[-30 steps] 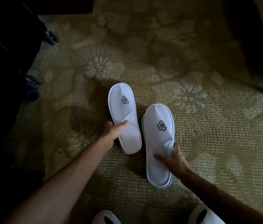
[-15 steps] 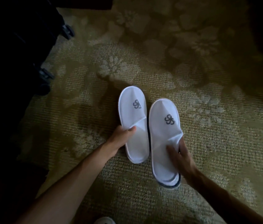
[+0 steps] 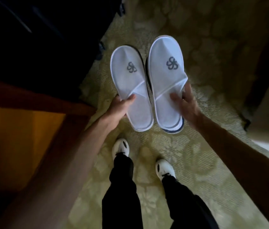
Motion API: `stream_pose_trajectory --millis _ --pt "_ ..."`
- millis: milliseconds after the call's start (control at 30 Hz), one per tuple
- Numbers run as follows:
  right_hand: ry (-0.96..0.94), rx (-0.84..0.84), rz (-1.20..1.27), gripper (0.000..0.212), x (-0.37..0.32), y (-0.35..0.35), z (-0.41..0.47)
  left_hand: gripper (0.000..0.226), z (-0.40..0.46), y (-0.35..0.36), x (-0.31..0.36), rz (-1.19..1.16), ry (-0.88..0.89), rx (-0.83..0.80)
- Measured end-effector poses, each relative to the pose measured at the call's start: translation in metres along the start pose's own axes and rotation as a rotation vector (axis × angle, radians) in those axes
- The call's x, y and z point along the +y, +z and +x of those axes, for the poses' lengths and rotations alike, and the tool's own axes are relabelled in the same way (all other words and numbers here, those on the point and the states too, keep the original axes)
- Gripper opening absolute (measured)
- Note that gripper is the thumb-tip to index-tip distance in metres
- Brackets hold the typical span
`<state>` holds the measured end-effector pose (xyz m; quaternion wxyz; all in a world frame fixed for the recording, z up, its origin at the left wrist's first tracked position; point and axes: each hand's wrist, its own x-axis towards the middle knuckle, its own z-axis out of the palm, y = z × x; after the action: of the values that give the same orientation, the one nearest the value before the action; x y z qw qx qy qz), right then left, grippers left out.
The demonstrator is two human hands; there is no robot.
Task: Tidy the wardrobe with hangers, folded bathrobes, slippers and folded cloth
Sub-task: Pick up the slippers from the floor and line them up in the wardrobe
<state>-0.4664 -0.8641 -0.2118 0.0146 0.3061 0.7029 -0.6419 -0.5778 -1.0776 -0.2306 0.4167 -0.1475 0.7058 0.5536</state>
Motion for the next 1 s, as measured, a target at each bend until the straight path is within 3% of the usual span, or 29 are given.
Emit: stream_pose_trajectory --millis 200,400,500,800,933,1000 --pt "-0.012 -0.189 -0.113 0.051 -0.084 0.019 -0.065 0.031 -0.129 -0.031 0.01 -0.176 -0.029 0.062" --pt "0.026 -0.415 -0.131 0.058 -0.112 0.063 -0.119 0.046 -0.216 -0.072 -0.027 -0.294 -0.038 0.204" --pt "0.05 -0.503 -0.181 0.063 -0.115 0.095 -0.142 0.053 -0.25 -0.096 -0.053 -0.368 -0.075 0.295" --pt "0.046 -0.775 -0.346 0.058 -0.106 0.214 -0.193 0.022 -0.321 -0.17 -0.145 -0.56 -0.111 0.491" --pt "0.011 -0.838 -0.416 0.063 -0.088 0.272 -0.199 0.028 -0.326 -0.206 -0.18 -0.643 -0.134 0.583" --pt "0.034 -0.857 -0.418 0.062 -0.075 0.299 -0.196 0.044 -0.322 -0.225 -0.19 -0.68 -0.161 0.611"
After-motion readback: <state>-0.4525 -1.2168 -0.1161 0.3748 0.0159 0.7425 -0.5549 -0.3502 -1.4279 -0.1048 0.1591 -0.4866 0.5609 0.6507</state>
